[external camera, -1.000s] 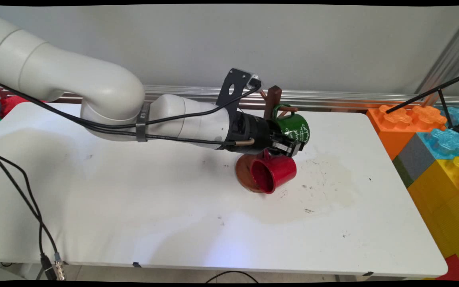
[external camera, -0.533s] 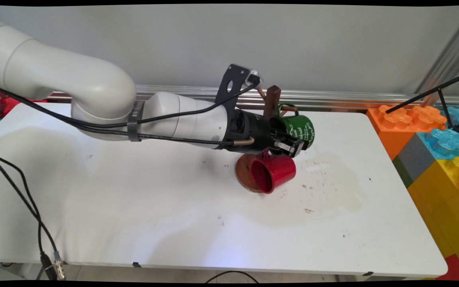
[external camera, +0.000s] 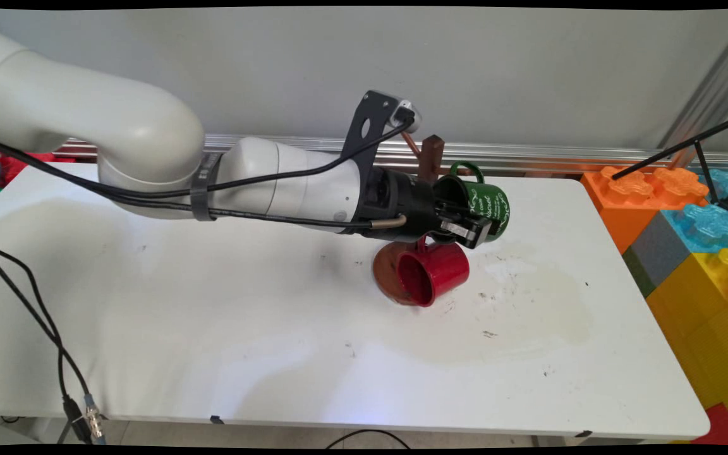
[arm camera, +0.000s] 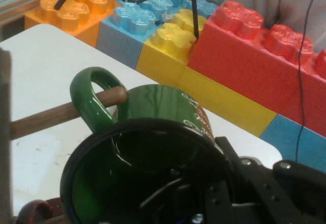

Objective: Place the picked object on the table

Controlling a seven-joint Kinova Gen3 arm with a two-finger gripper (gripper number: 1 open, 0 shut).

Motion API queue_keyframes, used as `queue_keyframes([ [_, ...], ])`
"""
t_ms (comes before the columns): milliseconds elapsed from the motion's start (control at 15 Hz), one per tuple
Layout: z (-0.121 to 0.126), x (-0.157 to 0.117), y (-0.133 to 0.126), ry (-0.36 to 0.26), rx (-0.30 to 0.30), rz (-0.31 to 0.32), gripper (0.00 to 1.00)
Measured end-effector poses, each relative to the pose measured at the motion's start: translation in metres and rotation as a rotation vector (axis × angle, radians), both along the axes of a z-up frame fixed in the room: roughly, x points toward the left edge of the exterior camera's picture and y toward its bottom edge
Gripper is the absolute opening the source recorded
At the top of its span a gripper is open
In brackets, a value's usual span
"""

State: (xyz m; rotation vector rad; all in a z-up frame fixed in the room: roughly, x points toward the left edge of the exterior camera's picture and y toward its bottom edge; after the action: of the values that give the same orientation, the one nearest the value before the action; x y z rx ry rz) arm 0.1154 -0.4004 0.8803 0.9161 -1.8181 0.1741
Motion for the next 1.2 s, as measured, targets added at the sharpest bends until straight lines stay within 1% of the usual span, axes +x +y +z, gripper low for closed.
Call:
queue_keyframes([
  [267,0.007,0.001,0.009,0.004,-0.002,-0.018,0.0],
  [733,0.021,0.01,0.033,0.002,-0.008,-0.066,0.0],
  [933,0.027,0.018,0.043,-0.016,-0.017,-0.098,0.0],
  [1200,0.033,0.037,0.053,-0.061,-0.035,-0.145,0.0],
])
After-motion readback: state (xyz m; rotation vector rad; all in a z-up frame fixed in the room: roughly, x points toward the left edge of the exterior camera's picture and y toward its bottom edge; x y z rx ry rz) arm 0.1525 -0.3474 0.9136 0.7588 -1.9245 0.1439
